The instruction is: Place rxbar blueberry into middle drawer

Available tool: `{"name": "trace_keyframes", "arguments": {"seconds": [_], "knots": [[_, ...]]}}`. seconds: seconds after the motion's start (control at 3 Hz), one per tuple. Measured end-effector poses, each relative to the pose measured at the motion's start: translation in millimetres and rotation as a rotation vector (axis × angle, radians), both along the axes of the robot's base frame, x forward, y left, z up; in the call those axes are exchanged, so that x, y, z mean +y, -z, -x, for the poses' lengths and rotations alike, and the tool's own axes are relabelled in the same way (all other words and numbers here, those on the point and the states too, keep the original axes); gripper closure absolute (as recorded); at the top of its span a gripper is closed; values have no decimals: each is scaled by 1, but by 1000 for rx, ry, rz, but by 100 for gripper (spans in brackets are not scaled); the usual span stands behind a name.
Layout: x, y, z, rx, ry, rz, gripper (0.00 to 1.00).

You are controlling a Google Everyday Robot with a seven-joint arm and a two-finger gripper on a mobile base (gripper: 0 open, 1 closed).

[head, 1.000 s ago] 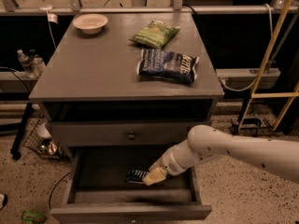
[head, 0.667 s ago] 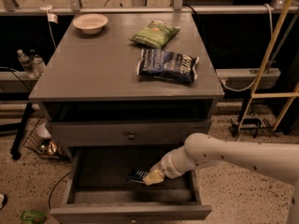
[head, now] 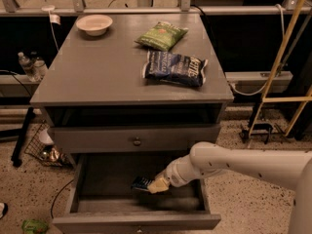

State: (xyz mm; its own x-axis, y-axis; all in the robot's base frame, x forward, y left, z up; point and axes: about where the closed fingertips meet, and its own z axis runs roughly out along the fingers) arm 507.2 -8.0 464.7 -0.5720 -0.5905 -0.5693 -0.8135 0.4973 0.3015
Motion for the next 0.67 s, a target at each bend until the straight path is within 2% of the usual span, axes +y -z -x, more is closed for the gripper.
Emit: {"name": "trace_keyframes", "arguments": {"seconds": [0.33, 0.67], "knots": [[1, 1, 1, 2, -2, -1, 51], [3, 2, 2, 4, -6, -2, 20]]}}
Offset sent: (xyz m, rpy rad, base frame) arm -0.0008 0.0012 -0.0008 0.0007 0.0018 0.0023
